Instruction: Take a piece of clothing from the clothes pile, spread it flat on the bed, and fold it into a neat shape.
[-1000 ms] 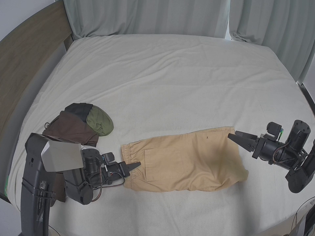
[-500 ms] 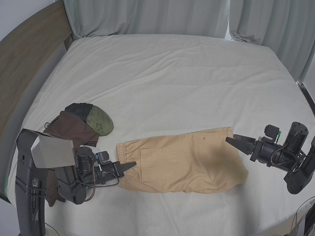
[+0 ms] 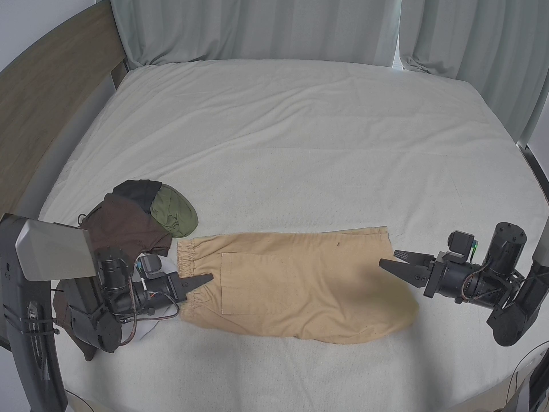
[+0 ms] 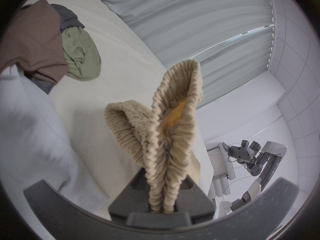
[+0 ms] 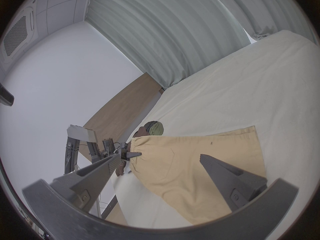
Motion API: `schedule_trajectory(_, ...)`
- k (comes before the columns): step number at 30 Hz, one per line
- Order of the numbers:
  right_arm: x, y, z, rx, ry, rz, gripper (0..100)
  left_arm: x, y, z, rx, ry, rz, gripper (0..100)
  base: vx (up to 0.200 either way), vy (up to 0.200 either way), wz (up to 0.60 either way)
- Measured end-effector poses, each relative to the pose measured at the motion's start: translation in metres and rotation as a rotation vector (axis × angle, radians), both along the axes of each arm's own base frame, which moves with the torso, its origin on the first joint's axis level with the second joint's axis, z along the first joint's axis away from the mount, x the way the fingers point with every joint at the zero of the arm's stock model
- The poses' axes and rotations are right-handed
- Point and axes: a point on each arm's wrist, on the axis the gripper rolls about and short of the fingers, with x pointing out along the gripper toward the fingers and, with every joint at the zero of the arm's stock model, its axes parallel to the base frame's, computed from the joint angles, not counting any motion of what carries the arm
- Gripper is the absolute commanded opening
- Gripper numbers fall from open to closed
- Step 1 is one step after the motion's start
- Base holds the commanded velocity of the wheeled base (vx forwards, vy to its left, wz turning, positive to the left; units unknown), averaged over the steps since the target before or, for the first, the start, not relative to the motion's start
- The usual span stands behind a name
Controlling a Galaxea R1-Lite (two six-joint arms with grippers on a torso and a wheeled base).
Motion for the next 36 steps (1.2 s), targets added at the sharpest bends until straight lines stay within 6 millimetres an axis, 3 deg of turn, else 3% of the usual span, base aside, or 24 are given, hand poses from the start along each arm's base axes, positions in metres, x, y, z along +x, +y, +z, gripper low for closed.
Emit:
schedule_trajectory(25, -0.001, 0.01, -0.016, -0.024, 0.054, 0.038, 100, -0.02, 0.052, 0.022, -0.035, -0.003, 0.054, 0, 0.0, 0.0, 0.0)
schedule_trajectory(36, -0.002, 0.012, -0.018, -0.026, 0.062, 0.046, 100, -0.024, 0.051, 0.028, -0.043, -0.008, 0.039, 0, 0.0, 0.0, 0.0)
